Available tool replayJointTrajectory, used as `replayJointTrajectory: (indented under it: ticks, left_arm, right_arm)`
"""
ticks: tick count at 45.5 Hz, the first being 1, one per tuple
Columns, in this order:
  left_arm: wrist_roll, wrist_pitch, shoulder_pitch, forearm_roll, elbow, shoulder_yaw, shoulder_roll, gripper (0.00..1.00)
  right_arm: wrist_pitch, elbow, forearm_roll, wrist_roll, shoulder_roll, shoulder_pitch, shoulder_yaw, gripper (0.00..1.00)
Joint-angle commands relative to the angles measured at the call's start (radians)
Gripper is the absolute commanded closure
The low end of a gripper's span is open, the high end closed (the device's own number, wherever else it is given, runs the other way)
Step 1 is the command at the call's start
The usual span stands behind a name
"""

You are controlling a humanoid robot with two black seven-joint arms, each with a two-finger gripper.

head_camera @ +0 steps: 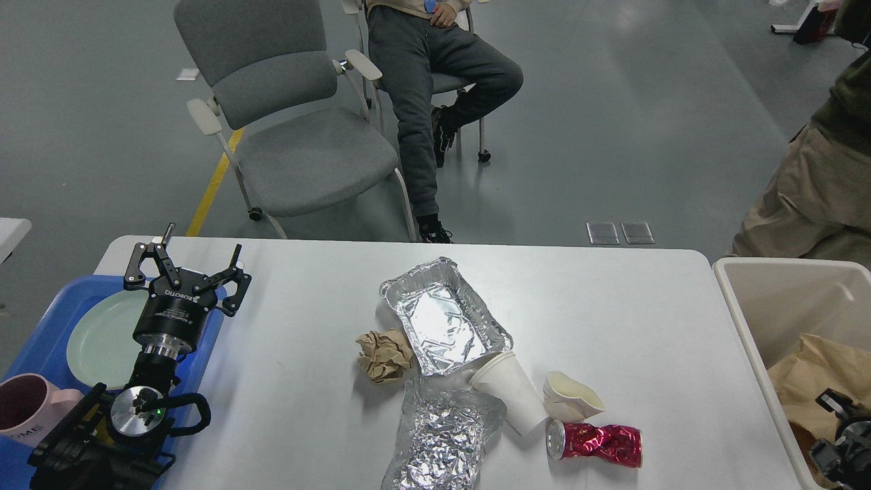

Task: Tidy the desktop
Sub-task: 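Release the bag in the bin and raise the right gripper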

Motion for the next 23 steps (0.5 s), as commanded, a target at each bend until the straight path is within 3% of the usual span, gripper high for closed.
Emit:
replayJointTrajectory:
  ticks: [1, 14, 23]
  left_arm:
    - [0.0, 0.0, 0.0, 0.0, 0.0, 0.0, -0.001, 0.03]
    - [0.0, 0.0, 0.0, 0.0, 0.0, 0.0, 0.0, 0.03]
    - [0.0, 0.0, 0.0, 0.0, 0.0, 0.0, -0.001, 0.03]
  right_arm:
    - [-0.016, 0.008, 0.0, 0.0, -0.005, 0.0, -0.008, 0.0]
    - [-0.008, 0.028, -0.004, -0.003, -0.02, 0.035, -0.009, 0.0]
    - [0.116, 0.19, -0.031, -0.003, -0.152, 0.201, -0.029, 0.0]
